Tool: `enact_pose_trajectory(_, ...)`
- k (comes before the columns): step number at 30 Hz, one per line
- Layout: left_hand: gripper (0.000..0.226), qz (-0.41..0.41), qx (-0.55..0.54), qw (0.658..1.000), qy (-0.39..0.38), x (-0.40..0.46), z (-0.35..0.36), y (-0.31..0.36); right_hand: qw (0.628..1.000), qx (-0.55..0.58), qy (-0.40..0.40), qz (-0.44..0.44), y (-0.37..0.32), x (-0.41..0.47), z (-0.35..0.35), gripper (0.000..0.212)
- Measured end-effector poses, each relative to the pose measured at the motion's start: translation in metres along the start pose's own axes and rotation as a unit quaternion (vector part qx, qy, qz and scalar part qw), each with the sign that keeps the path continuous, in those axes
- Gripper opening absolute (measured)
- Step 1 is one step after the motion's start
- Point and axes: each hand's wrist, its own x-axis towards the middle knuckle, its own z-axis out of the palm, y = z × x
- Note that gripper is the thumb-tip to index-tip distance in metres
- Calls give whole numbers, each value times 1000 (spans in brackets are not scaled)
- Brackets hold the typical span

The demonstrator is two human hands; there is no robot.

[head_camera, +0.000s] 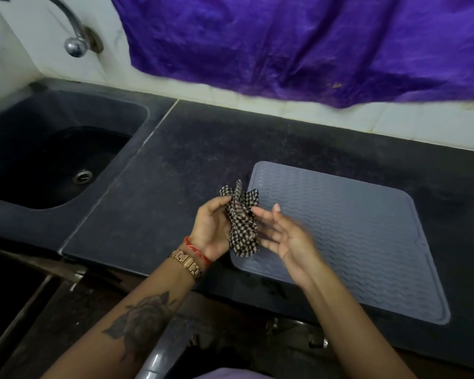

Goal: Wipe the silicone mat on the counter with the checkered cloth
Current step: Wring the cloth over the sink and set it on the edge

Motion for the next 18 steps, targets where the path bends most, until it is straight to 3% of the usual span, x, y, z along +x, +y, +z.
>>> enact_pose_trajectory(3,63,29,-55,998,-23,-8,-21,16,994,-95,-28,-48,-3,16,36,20)
enact_pose_trajectory(8,35,64,-86,994,-14,-20,-71,55,966,-217,-107,-92,6,53,104,23)
enact_pose_trajectory(11,29,91,-95,991,7,-24,-111,88,963,-203,-143,-100,8,81,148,16)
enact_pose_trajectory(13,30,110,-98,989,11,-25,-135,113,971,-179,-109,-116,12,101,178,11)
enact_pose_trajectory(15,33,126,-78,989,22,-25,-160,142,957,-244,-58,-147,19,125,210,21)
enact_pose_trajectory(18,50,159,-20,986,53,-29,-194,189,928,-345,-81,-111,29,159,266,48)
